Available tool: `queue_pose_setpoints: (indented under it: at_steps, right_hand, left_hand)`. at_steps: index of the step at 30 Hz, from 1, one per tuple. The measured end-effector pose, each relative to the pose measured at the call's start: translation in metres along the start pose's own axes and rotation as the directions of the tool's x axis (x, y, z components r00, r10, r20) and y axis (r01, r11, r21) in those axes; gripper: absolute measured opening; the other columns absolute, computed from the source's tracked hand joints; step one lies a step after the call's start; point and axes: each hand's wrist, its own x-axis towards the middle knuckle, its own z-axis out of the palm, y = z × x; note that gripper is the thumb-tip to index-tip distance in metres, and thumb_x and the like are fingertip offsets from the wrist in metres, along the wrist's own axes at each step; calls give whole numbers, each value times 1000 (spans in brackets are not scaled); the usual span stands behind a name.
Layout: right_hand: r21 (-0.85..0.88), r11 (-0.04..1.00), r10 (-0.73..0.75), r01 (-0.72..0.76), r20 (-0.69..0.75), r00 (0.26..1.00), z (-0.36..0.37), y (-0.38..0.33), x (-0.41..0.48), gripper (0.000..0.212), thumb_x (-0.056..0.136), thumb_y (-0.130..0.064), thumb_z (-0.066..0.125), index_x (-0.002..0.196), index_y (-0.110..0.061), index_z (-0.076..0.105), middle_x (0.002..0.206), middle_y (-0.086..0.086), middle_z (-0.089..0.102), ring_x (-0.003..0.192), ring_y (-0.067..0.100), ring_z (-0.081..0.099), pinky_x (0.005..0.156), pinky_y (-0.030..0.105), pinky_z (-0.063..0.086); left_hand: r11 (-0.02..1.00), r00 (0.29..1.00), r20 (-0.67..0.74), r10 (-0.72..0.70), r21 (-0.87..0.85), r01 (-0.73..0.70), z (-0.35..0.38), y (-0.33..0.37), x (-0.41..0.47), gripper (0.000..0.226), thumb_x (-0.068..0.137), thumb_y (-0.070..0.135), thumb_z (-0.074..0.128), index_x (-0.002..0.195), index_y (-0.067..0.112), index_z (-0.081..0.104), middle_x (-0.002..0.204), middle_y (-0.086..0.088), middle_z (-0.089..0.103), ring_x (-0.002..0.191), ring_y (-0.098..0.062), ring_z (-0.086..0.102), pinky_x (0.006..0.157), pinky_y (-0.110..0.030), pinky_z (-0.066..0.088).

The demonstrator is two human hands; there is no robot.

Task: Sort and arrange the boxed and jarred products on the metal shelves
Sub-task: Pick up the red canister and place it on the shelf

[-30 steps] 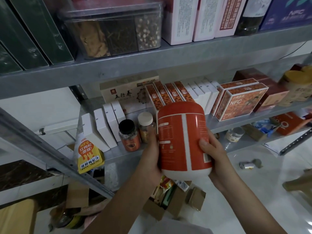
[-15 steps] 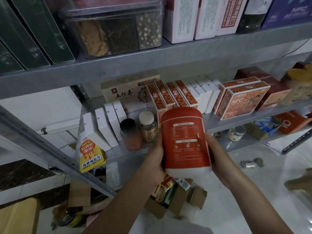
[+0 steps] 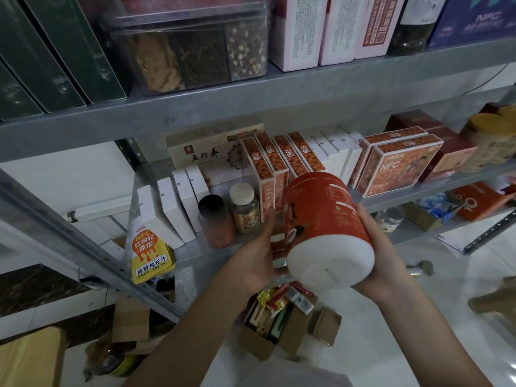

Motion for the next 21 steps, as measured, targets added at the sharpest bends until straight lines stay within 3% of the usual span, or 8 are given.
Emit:
queue_pose_setpoints:
  at_steps: [4,6,8,10,12,15,17,21]
  right_hand:
    - [58,995,75,-79,62,995,0,4,-1,48,77,-58,66,80,-13,80,90,15,74,73,36,72,58,48,58]
    - [54,996,71,-77,117,991,6,9,-3,41,49,-39,91,76,-11,80,89,16,74,72,37,72,58,47,59]
    - [85,991,87,-101,151,985,7,13,-2,52,30,-24,95,77,-9,79,92,19,73,74,40,71,59,49,59]
    - [100,989,97,-112,148,984,5,14,0,63,22,-19,97,81,-8,79,98,21,72,79,42,70,67,53,60]
    - [32,994,102,-106,117,988,5,12,-1,62,25,-21,98,83,-7,79,99,23,71,82,43,70,74,55,56]
    - [-181,979,94,-90,16,995,4,6,-4,44,67,-39,78,98,-9,71,90,23,73,76,41,72,60,55,59]
    - [-278,958,59,-72,-52,997,1,2,-6,45,80,-48,60,106,-12,64,86,19,74,72,35,73,50,43,58]
    - [-432,902,-9,8,1,1000,2,3,-8,71,70,-69,55,119,-18,61,105,15,74,92,30,73,61,35,60]
  left_hand:
    - [997,992,125,-4,-78,14,-2,-5,4,83,80,70,50,141,15,49,142,-15,52,133,-34,46,115,-51,30]
    - [988,964,266,8,-150,33,-1,-7,6,86,80,65,52,150,18,37,154,-15,35,141,-37,31,118,-55,20]
    - [986,936,347,57,-166,1,-1,-5,7,86,78,64,58,149,20,38,147,-12,45,133,-32,43,112,-46,29]
    - [989,946,311,89,-138,-48,1,0,7,89,72,66,65,145,20,42,134,-8,57,120,-24,54,93,-35,42]
    - [983,960,263,100,-176,-54,1,3,6,98,66,62,72,146,16,41,135,-12,55,123,-28,49,89,-36,47]
    - [973,968,214,131,-214,-84,1,8,4,102,54,56,84,139,12,49,133,-18,59,119,-35,58,97,-51,51]
    - [987,979,140,146,-85,-135,2,14,0,107,48,60,87,137,13,49,132,-21,59,119,-38,59,102,-56,45]
    - [923,969,-108,224,344,-174,8,26,0,86,65,69,73,134,26,48,120,-7,68,108,-30,66,98,-55,49]
